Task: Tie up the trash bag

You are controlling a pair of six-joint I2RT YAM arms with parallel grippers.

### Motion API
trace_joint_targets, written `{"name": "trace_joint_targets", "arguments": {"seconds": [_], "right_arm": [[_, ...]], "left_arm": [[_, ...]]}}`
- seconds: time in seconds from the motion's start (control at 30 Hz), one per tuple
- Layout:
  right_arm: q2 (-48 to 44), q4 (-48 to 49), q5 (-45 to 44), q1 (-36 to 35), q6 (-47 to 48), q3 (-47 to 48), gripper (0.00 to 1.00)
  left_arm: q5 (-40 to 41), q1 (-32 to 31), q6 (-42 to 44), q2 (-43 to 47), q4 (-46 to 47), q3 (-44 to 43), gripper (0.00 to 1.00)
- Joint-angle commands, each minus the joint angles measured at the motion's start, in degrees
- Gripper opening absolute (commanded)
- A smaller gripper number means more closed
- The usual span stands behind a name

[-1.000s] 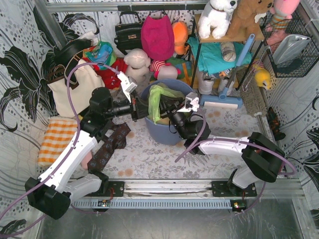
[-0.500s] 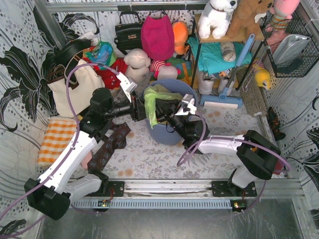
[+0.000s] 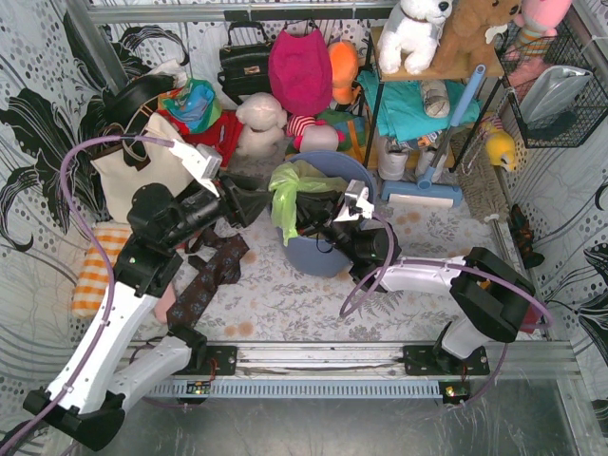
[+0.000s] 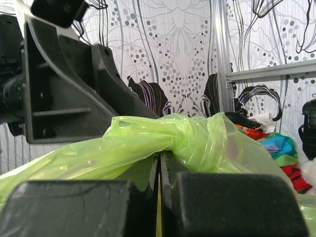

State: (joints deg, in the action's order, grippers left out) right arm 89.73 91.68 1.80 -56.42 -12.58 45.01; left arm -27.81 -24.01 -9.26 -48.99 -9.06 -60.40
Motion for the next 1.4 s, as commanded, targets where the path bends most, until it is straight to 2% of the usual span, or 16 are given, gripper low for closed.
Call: {"name": "trace_joint_targets", "arguments": {"seconds": [0.0, 0.27, 0.47, 0.63, 0.83, 1.03, 1.3, 1.37], "right_arm": [[-0.2, 5.26, 3.34, 0.9, -1.12, -0.46, 0.0], [0.35, 5.4, 3.78, 1.01, -0.88, 0.29, 0.0], [0.35, 5.2, 4.23, 1.05, -0.92, 0.32, 0.0], [0.57, 4.63, 4.22, 0.98, -0.97, 0.42, 0.0], [0.41, 4.36, 3.85, 1.05, -1.03, 0.43, 0.0], [-0.06, 3.92, 2.99, 1.03, -0.47, 0.21, 0.0], [0.09, 4.37, 2.77, 1.01, -0.6, 0.23, 0.0], [0.13, 4.63, 2.77, 0.99, -0.76, 0.24, 0.0]], "left_arm": [[5.51, -0.14, -0.51, 1.89, 1.39, -2.99, 0.55], [5.83, -0.18, -3.24, 0.6, 0.2, -4.56, 0.56], [3.01, -0.22, -5.77, -1.19, 4.52, -3.32, 0.56], [0.62, -0.24, -5.27, -4.29, 5.79, -5.88, 0.57], [-2.46, -0.17, -2.54, -7.39, 2.98, -9.55, 0.52], [-3.22, -0.18, -1.38, -7.61, 1.11, -10.26, 0.37], [-4.73, -0.17, -1.01, -8.63, -0.27, -10.47, 0.42], [-5.25, -0.22, -0.86, -9.06, -0.58, -10.84, 0.39]]}}
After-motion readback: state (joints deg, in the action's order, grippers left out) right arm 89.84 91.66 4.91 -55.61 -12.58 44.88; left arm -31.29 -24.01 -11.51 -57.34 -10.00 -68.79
